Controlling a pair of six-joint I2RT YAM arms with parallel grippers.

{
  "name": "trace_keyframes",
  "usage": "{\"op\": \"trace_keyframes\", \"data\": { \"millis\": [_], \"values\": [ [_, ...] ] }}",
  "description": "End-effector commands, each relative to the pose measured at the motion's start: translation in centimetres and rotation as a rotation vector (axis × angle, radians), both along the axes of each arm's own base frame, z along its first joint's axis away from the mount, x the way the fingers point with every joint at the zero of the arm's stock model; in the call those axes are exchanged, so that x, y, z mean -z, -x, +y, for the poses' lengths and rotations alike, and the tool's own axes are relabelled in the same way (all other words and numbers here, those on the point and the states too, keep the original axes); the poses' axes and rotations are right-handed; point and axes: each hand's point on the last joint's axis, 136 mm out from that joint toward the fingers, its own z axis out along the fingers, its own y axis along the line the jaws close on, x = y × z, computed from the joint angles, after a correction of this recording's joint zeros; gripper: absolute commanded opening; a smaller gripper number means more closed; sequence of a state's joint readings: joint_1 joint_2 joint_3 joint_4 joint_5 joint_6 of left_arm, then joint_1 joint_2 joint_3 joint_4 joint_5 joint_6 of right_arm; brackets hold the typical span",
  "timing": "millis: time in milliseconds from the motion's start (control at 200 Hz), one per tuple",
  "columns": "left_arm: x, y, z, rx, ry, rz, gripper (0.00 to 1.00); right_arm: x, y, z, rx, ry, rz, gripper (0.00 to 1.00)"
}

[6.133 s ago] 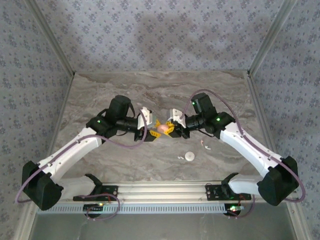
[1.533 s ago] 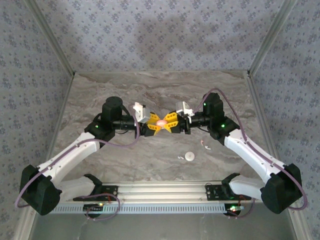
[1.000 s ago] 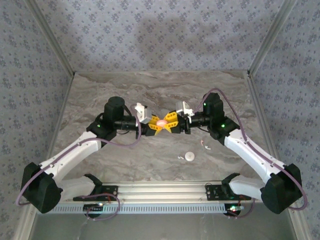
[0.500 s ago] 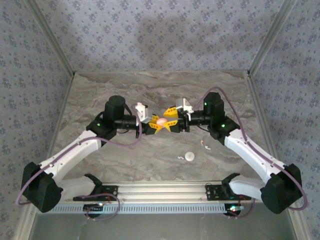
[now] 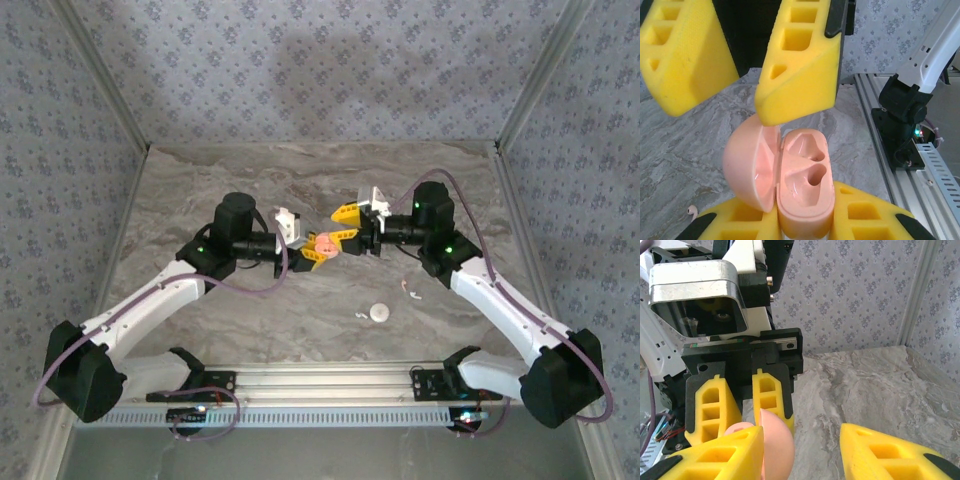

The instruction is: Insert wireless bluetooth earbuds into charging case

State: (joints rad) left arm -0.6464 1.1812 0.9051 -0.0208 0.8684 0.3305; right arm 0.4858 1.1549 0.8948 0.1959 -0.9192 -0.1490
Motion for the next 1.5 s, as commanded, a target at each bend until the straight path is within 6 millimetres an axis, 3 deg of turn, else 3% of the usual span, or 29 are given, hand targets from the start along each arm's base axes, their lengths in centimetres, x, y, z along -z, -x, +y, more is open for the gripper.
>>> {"op": "trace_keyframes", "data": {
  "millis": [0,185,330,505,760,899,919,1024,1149,1499],
  "values": [
    [-0.5,0.2,-0.3,0.014,0.026,-0.016,0.22,-1.6,-0.5,-0.5,0.043,-0.029,-0.033,0.45],
    [1.9,-1.9,-0.3,-0.088,0.037,-0.006,0.21,-2.7,-0.9,-1.2,0.073,-0.06,0.079,0.54],
    [3.7,-2.8,-0.6,-0.122,0.028,0.036,0.21,-1.8,-2.7,-2.0,0.175,-0.026,0.275,0.59],
    [5.7,-3.8,-0.3,-0.181,0.003,0.059,0.21,2.8,-6.0,-4.1,0.398,0.102,0.58,0.58],
    [8.7,-5.9,1.5,-0.304,-0.039,0.092,0.21,12.0,-10.1,-9.1,0.83,0.184,1.129,0.55],
    [9.5,-7.8,2.7,-0.368,-0.043,0.144,0.21,16.8,-11.1,-11.1,1.022,0.236,1.315,0.53],
    [9.6,-8.0,2.8,-0.375,-0.044,0.148,0.21,16.2,-11.9,-11.1,1.04,0.219,1.309,0.53],
    [10.2,-8.7,3.4,-0.4,-0.065,0.164,0.21,18.6,-13.1,-11.2,1.123,0.228,1.397,0.49],
    [11.1,-9.8,4.3,-0.427,-0.094,0.2,0.2,21.3,-13.1,-10.9,1.198,0.314,1.484,0.43],
    [11.5,-10.8,4.7,-0.433,-0.1,0.253,0.21,24.3,-14.8,-9.7,1.278,0.529,1.498,0.41]
  ]
}}
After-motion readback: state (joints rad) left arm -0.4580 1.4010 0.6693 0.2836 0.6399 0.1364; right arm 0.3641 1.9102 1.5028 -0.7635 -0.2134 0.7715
